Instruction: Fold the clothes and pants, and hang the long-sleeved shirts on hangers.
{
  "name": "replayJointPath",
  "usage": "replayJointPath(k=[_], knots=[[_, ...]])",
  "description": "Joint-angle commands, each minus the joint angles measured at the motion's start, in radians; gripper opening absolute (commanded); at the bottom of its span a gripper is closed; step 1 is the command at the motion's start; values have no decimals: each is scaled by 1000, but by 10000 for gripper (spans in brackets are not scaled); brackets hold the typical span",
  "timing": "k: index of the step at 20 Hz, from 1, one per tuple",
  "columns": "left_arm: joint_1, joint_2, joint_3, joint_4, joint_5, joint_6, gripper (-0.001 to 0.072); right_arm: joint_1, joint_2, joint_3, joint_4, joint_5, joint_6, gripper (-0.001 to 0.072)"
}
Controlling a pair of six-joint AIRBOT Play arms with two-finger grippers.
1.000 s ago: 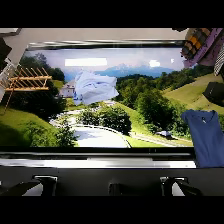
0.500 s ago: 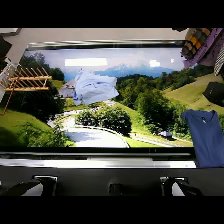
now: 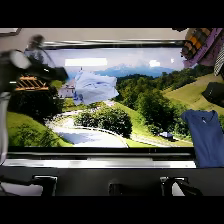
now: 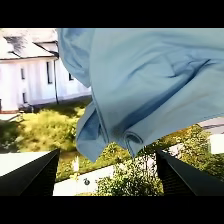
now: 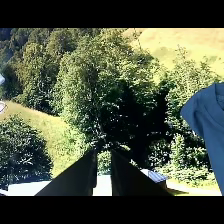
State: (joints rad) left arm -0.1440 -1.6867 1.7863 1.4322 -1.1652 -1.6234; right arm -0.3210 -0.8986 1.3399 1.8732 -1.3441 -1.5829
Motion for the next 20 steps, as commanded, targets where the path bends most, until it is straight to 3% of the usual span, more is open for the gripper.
replayJointPath(k=[1, 3, 7, 8, 10, 14, 18, 20], knots=[[-51, -202, 3, 27, 106, -39, 720, 0, 1, 0, 0, -25, 1, 140], [-49, -271, 19, 27, 145, -97, 720, 0, 1, 0, 0, -56, 1, 140], [-51, -354, 82, 23, 145, -98, 708, 0, 1, 0, 0, -74, 0, 140], [-51, -364, 92, 23, 122, -98, 547, 0, 1, 0, 0, -68, 0, 140], [-50, -362, 111, 13, 45, -87, 25, 0, 1, 0, 0, -59, 1, 140], [-57, -317, 248, -144, -293, 28, 12, 0, 1, 0, 0, -77, 0, 139], [-154, -128, 172, -169, -521, -17, 11, 0, 1, 0, -8, -174, 0, 139], [-248, -20, 71, -169, -502, -84, 11, 0, 1, 0, -32, -241, -2, 139]])
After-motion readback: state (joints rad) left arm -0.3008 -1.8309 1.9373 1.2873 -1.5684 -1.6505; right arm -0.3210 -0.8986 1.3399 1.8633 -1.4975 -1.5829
